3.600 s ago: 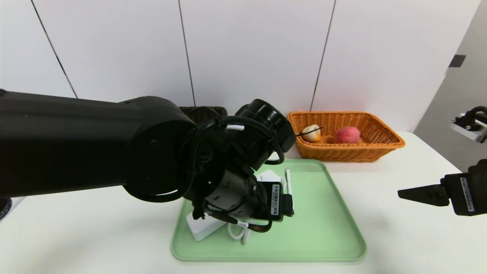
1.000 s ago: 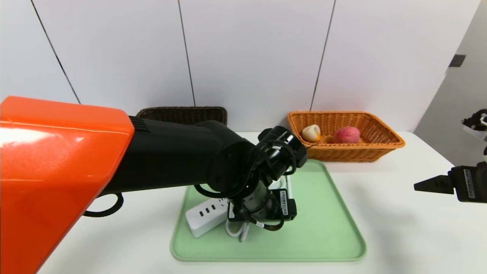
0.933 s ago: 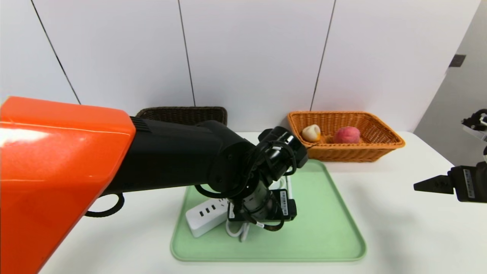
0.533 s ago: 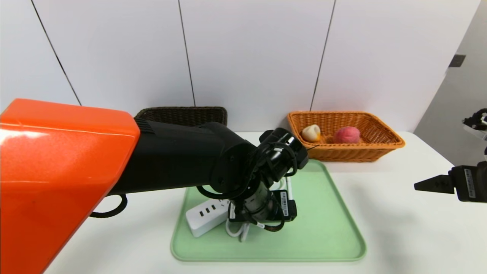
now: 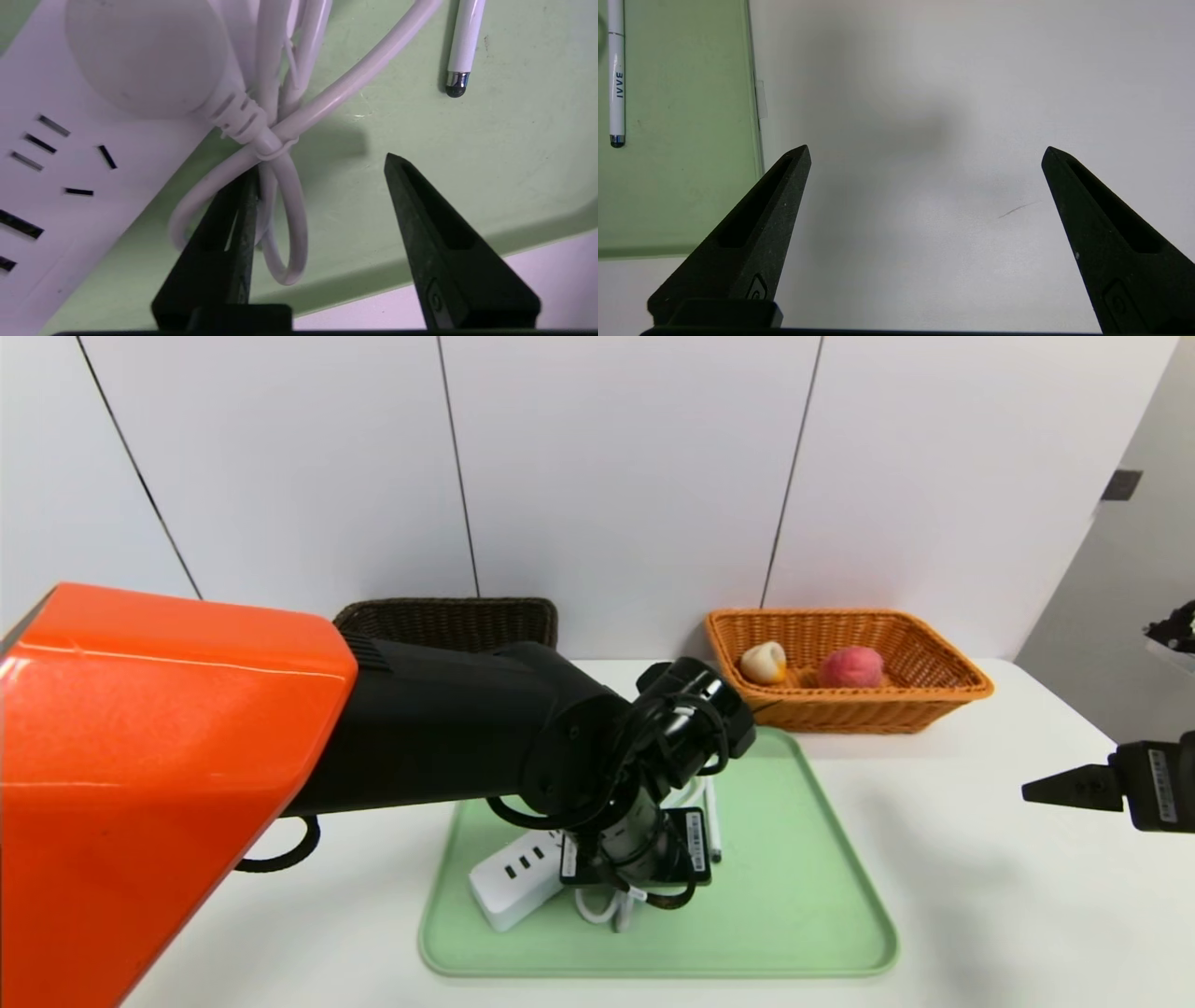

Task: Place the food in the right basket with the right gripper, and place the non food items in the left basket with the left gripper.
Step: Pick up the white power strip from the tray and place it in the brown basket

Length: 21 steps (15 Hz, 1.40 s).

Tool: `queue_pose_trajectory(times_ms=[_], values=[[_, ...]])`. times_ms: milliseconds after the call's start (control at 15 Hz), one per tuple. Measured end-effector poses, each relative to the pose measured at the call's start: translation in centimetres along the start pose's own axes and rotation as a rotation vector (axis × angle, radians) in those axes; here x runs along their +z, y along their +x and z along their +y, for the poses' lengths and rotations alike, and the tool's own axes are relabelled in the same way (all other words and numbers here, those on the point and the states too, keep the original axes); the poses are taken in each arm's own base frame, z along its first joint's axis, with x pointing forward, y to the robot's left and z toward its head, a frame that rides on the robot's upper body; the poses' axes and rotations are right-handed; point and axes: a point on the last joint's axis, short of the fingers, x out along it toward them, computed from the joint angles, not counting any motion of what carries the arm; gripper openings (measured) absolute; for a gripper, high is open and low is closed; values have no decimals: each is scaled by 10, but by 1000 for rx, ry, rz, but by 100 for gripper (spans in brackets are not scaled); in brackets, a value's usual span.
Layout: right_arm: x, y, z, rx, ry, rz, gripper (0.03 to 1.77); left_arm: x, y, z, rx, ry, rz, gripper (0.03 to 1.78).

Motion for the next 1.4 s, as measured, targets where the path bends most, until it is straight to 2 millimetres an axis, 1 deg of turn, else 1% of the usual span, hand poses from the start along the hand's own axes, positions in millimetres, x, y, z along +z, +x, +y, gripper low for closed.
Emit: queue_pose_trajectory(times_ms=[67,133,200,267,600,733,867,1067,1267,1400], values=[[0,-1,0,1,-2,-4,171,0,0,1,3,0,2,80],[-1,-2,1,2,-3,-3,171,-1,0,1,5,0,5,64],[-2,-3,1,4,-5,-7,171,-1,1,1,7,1,9,4],[-3,-5,2,5,-7,-10,171,-1,1,1,8,0,10,12],[-8,-11,2,9,-8,-25,171,-1,-3,1,-2,0,10,12],[-9,-12,2,8,-9,-29,171,1,-13,1,-21,1,-5,12],[-9,-13,2,7,-6,-32,171,3,-29,0,-55,2,-26,12],[-9,-13,1,3,-1,-33,171,5,-61,1,-97,1,-43,12],[-9,-13,1,1,0,-31,171,8,-99,3,-133,4,-51,12],[-9,-12,0,0,2,-30,171,7,-130,7,-167,49,-89,12]])
